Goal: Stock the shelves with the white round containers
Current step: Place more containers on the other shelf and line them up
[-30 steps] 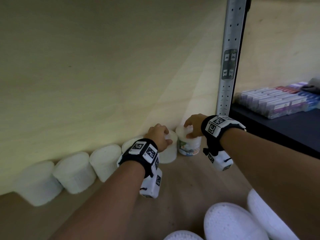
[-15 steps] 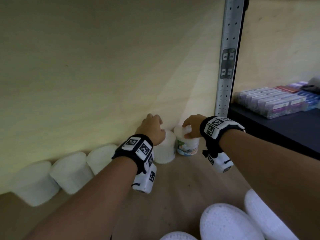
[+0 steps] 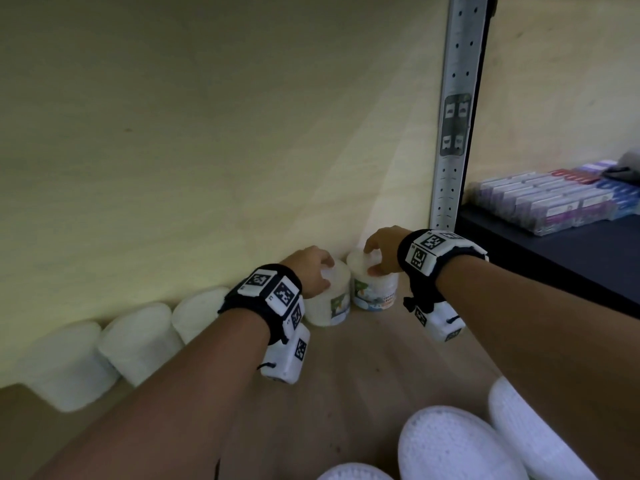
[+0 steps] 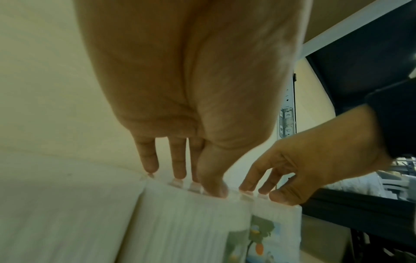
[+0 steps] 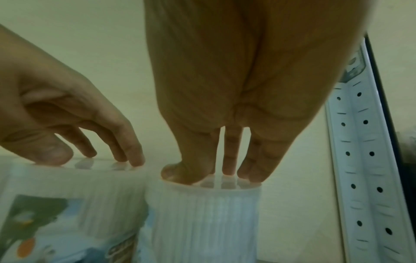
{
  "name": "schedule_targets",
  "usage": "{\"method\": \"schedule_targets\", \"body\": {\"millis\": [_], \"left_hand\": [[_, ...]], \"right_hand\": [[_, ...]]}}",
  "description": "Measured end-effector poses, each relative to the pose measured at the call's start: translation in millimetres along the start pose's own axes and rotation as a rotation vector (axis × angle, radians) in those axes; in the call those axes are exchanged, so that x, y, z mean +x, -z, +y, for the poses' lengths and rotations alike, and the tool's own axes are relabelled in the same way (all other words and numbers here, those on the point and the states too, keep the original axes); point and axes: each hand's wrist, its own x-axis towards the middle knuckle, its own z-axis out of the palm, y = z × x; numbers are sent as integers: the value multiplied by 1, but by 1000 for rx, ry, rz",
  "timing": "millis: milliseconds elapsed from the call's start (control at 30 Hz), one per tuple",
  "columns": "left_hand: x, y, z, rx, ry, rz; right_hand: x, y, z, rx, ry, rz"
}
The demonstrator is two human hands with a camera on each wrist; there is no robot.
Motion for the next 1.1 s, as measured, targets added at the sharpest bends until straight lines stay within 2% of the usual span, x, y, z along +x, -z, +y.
{"method": "schedule_targets", "body": {"millis": [100, 167, 267, 333, 467, 567, 933, 1000, 1100], "left_hand": [[-3, 3, 0, -3, -27, -59], [-7, 3, 2, -7, -26, -28], [-8, 4, 6, -45, -10, 206], [-6, 2, 11, -51, 19, 295], [-2, -9, 17, 75, 133, 231], [3, -15, 15, 125, 159, 186], [-2, -5, 9, -17, 36, 61], [-3, -4, 8, -66, 34, 84], [-4, -8, 10, -116, 84, 240]], "right_hand": [[0, 0, 0, 5, 7, 0], [-2, 1, 0, 1, 12, -3], [-3, 1, 0, -1, 18, 3], [-4, 0, -1, -8, 23, 8], [-5, -1, -2, -19, 36, 21], [-5, -2, -2, -29, 46, 29], [-5, -2, -1, -37, 57, 40], [-5, -2, -1, -38, 56, 42], [-6, -2, -1, -39, 52, 37]]}}
